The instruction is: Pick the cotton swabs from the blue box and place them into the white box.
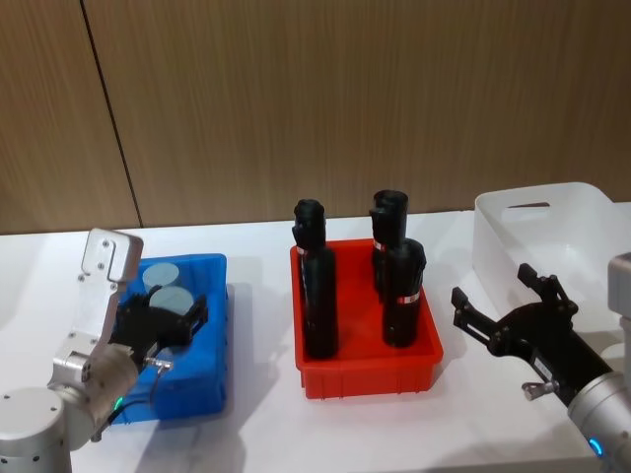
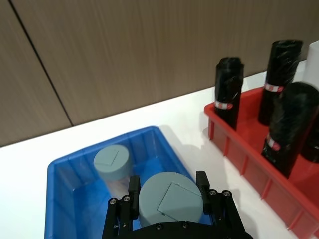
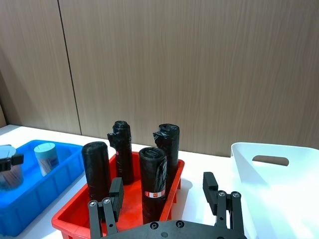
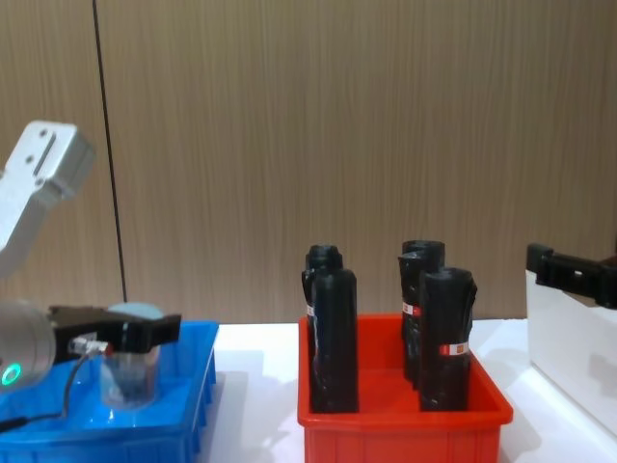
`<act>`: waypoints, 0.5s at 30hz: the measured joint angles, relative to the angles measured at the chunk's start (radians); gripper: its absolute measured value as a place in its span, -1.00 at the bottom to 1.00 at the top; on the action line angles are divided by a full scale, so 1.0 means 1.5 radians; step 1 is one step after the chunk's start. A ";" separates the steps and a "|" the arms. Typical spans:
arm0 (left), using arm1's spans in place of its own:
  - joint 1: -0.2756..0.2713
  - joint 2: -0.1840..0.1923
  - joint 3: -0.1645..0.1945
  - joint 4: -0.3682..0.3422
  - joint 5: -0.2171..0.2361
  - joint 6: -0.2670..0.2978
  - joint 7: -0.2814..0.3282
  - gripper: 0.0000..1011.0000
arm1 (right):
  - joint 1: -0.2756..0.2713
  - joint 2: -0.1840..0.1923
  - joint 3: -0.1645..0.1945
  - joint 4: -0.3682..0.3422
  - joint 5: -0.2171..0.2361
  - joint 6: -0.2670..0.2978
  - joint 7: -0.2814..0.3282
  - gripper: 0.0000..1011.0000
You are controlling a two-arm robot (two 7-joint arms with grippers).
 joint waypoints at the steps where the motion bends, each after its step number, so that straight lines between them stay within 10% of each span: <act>1: 0.000 0.000 0.000 -0.005 0.001 0.000 -0.002 0.36 | 0.000 0.000 0.000 0.000 0.000 0.000 0.000 0.98; 15: -0.005 -0.008 0.006 -0.065 -0.012 0.000 -0.068 0.36 | 0.000 0.000 0.000 0.000 0.000 0.000 0.000 0.98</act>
